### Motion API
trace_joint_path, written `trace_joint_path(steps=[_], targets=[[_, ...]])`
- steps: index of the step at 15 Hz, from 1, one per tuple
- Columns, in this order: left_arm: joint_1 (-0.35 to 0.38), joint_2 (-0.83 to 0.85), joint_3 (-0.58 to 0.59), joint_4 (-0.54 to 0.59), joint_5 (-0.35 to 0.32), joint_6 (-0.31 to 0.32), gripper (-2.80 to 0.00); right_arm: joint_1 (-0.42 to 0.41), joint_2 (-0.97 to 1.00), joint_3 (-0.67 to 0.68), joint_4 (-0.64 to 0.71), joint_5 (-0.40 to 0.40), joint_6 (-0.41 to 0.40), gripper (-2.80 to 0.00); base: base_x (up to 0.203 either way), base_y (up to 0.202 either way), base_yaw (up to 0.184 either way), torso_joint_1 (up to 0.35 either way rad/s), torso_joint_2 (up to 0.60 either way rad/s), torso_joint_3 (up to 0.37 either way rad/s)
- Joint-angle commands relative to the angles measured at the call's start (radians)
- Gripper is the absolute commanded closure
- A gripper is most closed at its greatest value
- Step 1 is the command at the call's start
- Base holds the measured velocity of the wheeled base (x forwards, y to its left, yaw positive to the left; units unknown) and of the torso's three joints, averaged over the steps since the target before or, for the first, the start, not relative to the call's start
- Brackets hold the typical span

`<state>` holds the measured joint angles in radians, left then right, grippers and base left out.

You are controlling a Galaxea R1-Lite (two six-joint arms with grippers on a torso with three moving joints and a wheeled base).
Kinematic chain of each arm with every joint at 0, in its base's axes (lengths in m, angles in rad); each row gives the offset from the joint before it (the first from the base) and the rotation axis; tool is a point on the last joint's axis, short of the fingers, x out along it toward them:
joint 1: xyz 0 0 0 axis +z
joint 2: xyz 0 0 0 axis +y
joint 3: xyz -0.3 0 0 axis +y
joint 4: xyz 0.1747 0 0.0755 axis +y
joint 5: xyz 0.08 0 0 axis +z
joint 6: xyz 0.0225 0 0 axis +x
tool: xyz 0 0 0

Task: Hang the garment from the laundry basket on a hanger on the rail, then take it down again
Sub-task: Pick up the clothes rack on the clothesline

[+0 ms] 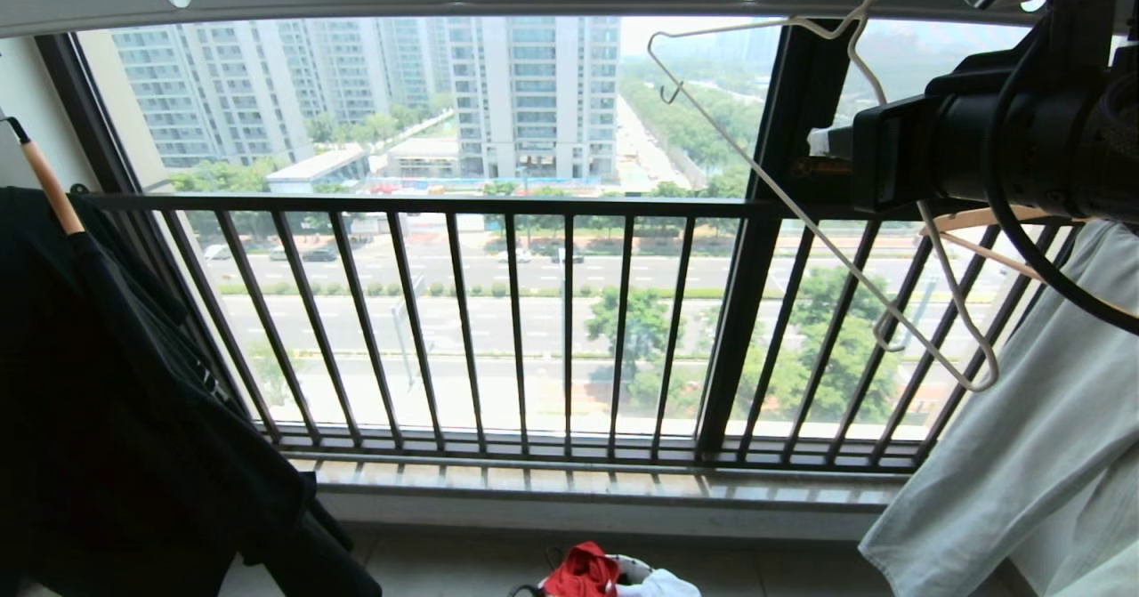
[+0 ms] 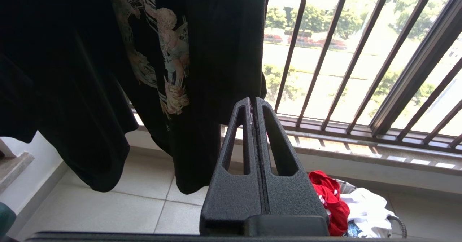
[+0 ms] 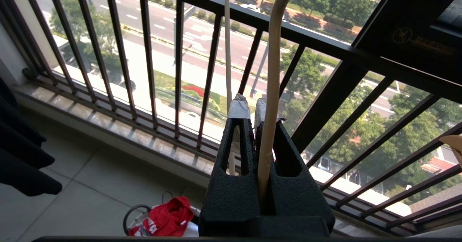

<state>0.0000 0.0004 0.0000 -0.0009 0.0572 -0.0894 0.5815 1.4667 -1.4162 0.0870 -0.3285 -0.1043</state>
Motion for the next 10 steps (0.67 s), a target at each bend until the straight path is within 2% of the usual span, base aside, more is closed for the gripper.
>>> trace_joint_path(steps=[1, 5, 8, 10], targets=[[0.001, 0.001, 0.0, -0.001, 0.001, -0.001, 0.0, 0.006, -0.106, 0.082, 0.013, 0.014, -0.003, 0.0, 0.0, 0.0, 0.0, -0.037, 0.0, 0.002], [0.0, 0.0, 0.0, -0.001, 0.001, -0.001, 0.0, 0.007, -0.212, 0.191, 0.131, 0.127, 0.001, 0.0, 0.0, 0.0, 0.0, 0.0, 0.0, 0.0], [0.0, 0.001, 0.0, -0.001, 0.001, -0.001, 0.0, 0.006, -0.262, 0.305, 0.14, 0.219, 0.004, 0.0, 0.0, 0.0, 0.0, 0.0, 0.0, 0.0], [0.0, 0.0, 0.0, -0.001, 0.001, -0.001, 0.0, 0.003, -0.288, 0.385, 0.137, 0.319, 0.004, 0.0, 0.0, 0.0, 0.0, 0.0, 0.0, 0.0]])
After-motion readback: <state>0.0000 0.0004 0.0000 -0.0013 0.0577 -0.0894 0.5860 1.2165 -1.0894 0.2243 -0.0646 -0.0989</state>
